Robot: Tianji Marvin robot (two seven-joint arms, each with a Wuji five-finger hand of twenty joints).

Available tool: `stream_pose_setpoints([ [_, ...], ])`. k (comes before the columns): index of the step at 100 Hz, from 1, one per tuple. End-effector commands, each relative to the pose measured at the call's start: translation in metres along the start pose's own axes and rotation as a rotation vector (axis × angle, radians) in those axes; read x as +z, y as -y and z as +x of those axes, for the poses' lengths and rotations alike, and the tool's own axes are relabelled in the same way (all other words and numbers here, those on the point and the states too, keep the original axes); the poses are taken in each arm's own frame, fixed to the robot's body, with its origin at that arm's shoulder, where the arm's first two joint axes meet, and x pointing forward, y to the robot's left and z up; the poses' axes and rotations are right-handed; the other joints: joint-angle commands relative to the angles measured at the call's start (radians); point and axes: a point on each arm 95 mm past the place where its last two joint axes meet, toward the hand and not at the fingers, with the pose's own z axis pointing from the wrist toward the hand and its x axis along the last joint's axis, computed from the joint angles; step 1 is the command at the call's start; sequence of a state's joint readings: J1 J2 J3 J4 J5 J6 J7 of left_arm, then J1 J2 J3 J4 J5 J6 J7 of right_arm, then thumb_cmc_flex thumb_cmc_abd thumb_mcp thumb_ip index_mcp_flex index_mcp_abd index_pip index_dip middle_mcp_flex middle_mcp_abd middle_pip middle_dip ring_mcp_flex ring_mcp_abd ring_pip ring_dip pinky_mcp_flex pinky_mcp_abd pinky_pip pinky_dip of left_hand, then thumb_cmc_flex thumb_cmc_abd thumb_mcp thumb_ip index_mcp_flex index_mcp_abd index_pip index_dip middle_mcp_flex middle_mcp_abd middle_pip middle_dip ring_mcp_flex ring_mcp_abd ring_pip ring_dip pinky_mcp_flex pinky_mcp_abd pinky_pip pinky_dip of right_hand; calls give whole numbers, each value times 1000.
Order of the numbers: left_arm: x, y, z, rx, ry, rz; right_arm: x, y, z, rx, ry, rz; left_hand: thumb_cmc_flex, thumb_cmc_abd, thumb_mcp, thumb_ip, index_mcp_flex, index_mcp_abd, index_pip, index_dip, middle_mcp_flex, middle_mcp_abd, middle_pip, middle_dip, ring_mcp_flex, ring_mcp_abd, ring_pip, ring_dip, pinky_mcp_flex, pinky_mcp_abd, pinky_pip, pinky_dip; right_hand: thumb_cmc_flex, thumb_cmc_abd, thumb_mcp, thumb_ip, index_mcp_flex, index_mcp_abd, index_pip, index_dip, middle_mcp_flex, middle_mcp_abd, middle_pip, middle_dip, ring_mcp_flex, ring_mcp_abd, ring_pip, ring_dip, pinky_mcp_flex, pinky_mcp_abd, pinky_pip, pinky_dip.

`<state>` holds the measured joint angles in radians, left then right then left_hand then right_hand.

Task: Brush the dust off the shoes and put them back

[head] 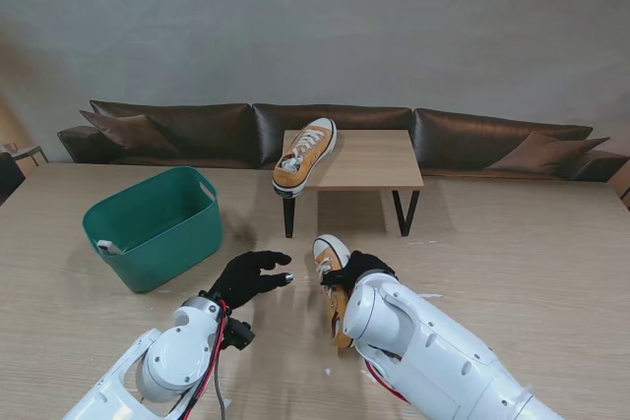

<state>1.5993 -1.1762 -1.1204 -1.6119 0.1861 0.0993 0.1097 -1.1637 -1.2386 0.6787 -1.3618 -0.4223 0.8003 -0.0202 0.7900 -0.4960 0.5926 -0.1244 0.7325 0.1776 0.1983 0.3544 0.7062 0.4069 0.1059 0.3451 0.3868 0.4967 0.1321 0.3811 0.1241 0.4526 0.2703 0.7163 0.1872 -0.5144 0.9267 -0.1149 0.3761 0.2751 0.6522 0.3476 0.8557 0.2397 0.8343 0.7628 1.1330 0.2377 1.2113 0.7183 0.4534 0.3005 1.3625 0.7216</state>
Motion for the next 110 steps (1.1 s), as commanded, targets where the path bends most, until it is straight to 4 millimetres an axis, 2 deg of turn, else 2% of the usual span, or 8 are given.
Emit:
stream_pose_setpoints([
  [1, -1, -2, 3, -5, -8, -23, 3, -8, -3, -13, 11, 14, 3, 26, -27, 36, 20, -7, -2, 7, 18, 7, 7, 11, 11, 5, 20, 9, 14, -20, -21, 22, -31, 58, -40, 29, -46, 0, -15, -50, -41, -22, 19, -8, -17, -22, 49, 26, 43, -30, 56, 34],
  [19, -2, 0, 2, -1, -7, -31, 7, -17, -6, -98, 20, 54, 5, 31, -35, 37, 27, -4, 1, 10, 33, 11, 14, 22, 19, 9, 26, 13, 18, -19, -19, 25, -77, 116, -146, 52, -136, -14, -32, -135, -106, -33, 6, 5, -67, -45, 70, 45, 1, -61, 42, 43],
  [40, -2, 1, 2, 2, -3, -35, 8, -25, -10, -143, 11, 60, 6, 37, -44, 37, 35, -1, 4, 14, 49, 17, 21, 40, 23, 12, 32, 18, 22, -18, -18, 28, -81, 159, -190, 54, -152, -40, -34, -156, -128, -38, 1, 8, -97, -52, 68, 48, -25, -70, 21, 42],
  [61, 0, 1, 2, -1, 0, -40, 8, -28, -12, -149, 4, 58, 8, 41, -50, 38, 37, 3, 4, 17, 55, 20, 23, 53, 26, 14, 36, 22, 24, -18, -17, 31, -52, 149, -191, 57, -132, -38, -29, -164, -111, -40, 1, 9, -89, -52, 68, 48, -19, -71, 21, 45],
  [72, 0, 1, 1, 0, 4, -43, 10, -27, -13, -180, 9, 33, 9, 41, -52, 39, 43, 4, 6, 19, 62, 20, 26, 58, 28, 14, 37, 24, 23, -18, -17, 32, -61, 145, -180, 58, -176, -7, -36, -170, -119, -46, -7, 5, -92, -52, 61, 46, -21, -69, 15, 45],
  [88, 1, 1, 1, -6, 9, -43, 11, -27, -13, -170, 18, 35, 10, 44, -55, 39, 45, 5, 7, 20, 70, 22, 29, 67, 31, 15, 39, 25, 26, -17, -16, 33, -65, 147, -172, 57, -210, -1, -24, -174, -135, -49, -2, 5, -100, -53, 60, 46, -28, -70, 12, 46],
  [101, 1, 1, 0, 1, 10, -45, 8, -31, -16, -161, 2, -4, 9, 45, -58, 39, 42, 3, 6, 21, 62, 17, 25, 70, 28, 13, 37, 25, 24, -18, -17, 33, -78, 150, -176, 56, -210, -54, -4, -173, -151, -58, -9, -3, -115, -51, 41, 39, -37, -69, -2, 42],
  [110, 1, 2, -1, 6, 12, -44, 1, -35, -19, -96, -16, -19, 8, 45, -60, 39, 41, -1, 5, 21, 40, 7, 11, 62, 17, 11, 31, 23, 15, -25, -20, 34, -78, 148, -195, 57, -186, -129, 2, -175, -169, -60, -39, -27, -162, -30, -26, 23, -78, -53, -76, 11],
])
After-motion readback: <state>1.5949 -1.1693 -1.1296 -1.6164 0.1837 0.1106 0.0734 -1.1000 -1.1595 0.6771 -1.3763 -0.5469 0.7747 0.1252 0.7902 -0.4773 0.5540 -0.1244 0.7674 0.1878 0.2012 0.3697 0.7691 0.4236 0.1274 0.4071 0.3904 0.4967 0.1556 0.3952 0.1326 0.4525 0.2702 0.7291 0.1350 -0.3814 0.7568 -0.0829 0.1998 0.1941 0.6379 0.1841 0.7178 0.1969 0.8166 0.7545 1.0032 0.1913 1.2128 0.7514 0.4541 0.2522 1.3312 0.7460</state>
